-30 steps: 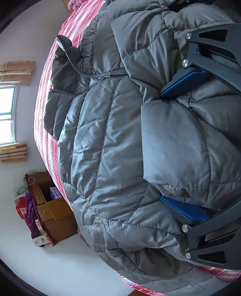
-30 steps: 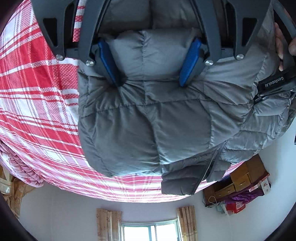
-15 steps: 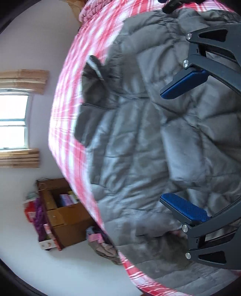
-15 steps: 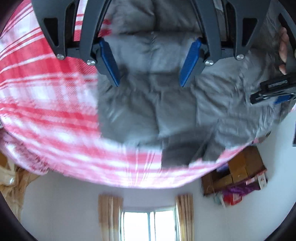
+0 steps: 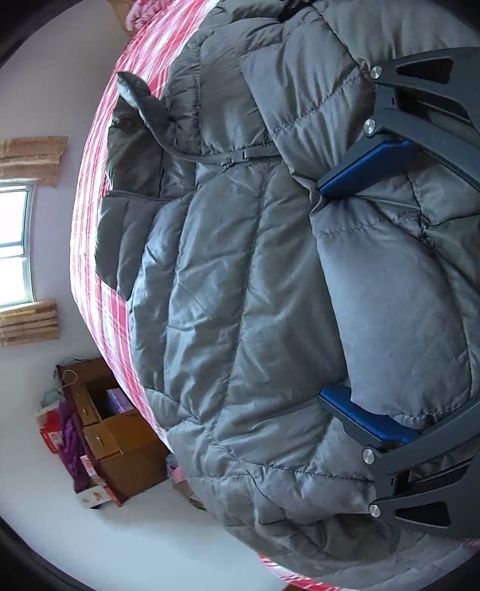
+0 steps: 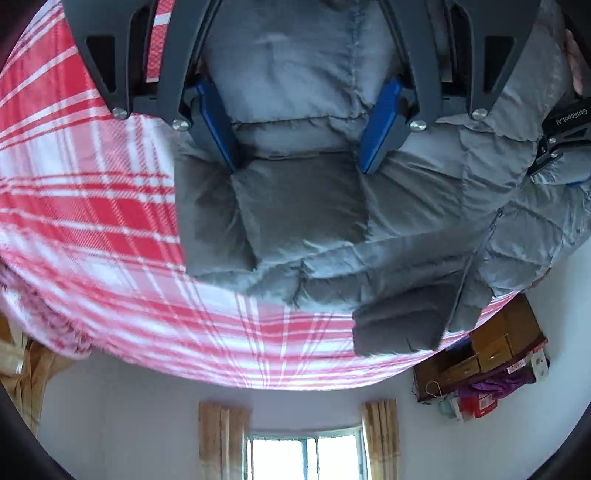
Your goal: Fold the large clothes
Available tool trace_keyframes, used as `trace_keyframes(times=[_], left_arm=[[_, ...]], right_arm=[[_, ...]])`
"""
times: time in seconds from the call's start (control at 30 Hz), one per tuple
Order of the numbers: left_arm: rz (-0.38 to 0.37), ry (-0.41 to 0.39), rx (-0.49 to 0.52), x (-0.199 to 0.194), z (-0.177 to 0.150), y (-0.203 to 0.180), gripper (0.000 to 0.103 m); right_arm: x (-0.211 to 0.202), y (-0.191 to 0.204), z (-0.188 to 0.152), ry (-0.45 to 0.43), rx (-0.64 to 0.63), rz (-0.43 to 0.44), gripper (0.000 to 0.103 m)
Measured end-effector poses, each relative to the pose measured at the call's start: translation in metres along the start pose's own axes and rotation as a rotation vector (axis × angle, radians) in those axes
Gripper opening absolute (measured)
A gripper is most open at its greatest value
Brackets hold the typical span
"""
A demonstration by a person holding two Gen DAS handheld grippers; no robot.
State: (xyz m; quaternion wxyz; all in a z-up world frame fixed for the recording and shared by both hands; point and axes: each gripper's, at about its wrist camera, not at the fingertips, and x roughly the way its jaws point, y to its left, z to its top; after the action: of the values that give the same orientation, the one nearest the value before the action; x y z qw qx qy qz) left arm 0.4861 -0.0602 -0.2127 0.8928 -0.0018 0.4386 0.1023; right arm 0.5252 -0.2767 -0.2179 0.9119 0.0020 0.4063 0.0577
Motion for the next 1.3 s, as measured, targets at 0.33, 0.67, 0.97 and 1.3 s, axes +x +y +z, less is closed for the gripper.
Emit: trace_keyframes(times=[0.33, 0.67, 0.97, 1.3], left_arm=[[0.017, 0.004, 0.0, 0.004, 0.002, -0.004, 0.102], [0.001, 0.012, -0.012, 0.006, 0.002, -0.002, 0.102], [0.004, 0.009, -0.009, 0.005, 0.001, -0.005, 0.102], [-0.081, -0.083, 0.011, -0.079, 0.008, 0.066, 0.102]], right_arm=[[0.01, 0.005, -0.002, 0.044, -0.017, -0.02, 0.072], [0.013, 0.006, -0.002, 0.05, -0.033, -0.04, 0.073], [0.014, 0.011, -0.001, 0.055, -0.052, -0.069, 0.073], [-0.042, 0.005, -0.005, -0.005, -0.027, -0.131, 0.089]])
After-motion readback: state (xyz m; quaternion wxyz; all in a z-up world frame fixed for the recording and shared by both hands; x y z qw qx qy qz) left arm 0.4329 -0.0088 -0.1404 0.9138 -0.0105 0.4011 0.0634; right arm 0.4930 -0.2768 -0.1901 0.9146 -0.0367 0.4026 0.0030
